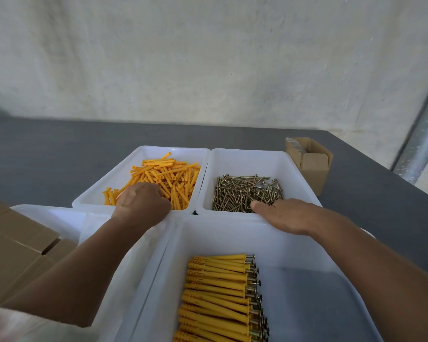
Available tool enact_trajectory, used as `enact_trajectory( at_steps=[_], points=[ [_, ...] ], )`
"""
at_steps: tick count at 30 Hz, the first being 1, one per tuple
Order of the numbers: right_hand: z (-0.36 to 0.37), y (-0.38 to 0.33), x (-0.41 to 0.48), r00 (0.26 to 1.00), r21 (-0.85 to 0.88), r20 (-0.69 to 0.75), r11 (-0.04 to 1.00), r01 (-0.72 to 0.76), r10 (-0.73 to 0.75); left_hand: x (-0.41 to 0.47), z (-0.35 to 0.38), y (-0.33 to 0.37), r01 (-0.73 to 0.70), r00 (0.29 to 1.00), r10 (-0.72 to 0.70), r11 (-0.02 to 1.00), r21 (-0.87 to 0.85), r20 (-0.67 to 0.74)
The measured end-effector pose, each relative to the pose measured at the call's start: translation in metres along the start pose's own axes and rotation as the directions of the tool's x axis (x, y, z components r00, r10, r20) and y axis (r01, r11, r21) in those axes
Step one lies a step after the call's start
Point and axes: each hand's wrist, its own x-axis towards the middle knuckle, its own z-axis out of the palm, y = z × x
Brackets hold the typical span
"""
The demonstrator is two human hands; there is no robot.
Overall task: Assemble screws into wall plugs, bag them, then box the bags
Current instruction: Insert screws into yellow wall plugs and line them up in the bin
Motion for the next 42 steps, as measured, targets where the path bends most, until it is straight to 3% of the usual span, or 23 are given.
enact_trajectory(
  at_steps=[20, 24, 28, 31, 36, 39, 42],
  points=[
    [0.002, 0.001, -0.003, 0.999, 0.005, -0.041, 0.999, 0.036, -0.036, -0.004, -0.001, 0.003, -0.006, 0.996, -0.008, 0.988, -0.152, -0.09],
    [0.004, 0.002, -0.004, 0.993, -0.006, -0.07, 0.995, 0.098, -0.098, -0.005, 0.0, 0.006, -0.053, 0.984, 0.022, 0.983, -0.174, -0.178],
    [0.002, 0.002, -0.006, 0.991, 0.012, -0.029, 0.992, 0.129, -0.129, -0.005, -0.01, 0.014, -0.137, 0.933, 0.032, 0.953, -0.271, -0.359],
    [0.002, 0.003, -0.005, 0.987, 0.046, -0.028, 0.987, 0.157, -0.156, -0.007, -0.021, 0.023, -0.159, 0.929, -0.049, 0.842, -0.515, -0.367],
    [0.001, 0.004, -0.005, 0.981, 0.099, -0.046, 0.977, 0.191, -0.187, -0.015, -0.033, 0.036, -0.109, 0.974, -0.11, 0.548, -0.829, -0.2],
    [0.001, 0.003, -0.005, 0.979, 0.116, -0.049, 0.972, 0.204, -0.2, -0.02, -0.035, 0.042, 0.007, 0.996, -0.081, 0.348, -0.938, -0.023],
    [0.002, 0.002, -0.006, 0.977, 0.12, -0.057, 0.97, 0.212, -0.206, -0.023, -0.035, 0.045, 0.098, 0.995, -0.04, 0.242, -0.965, 0.091]
  ],
)
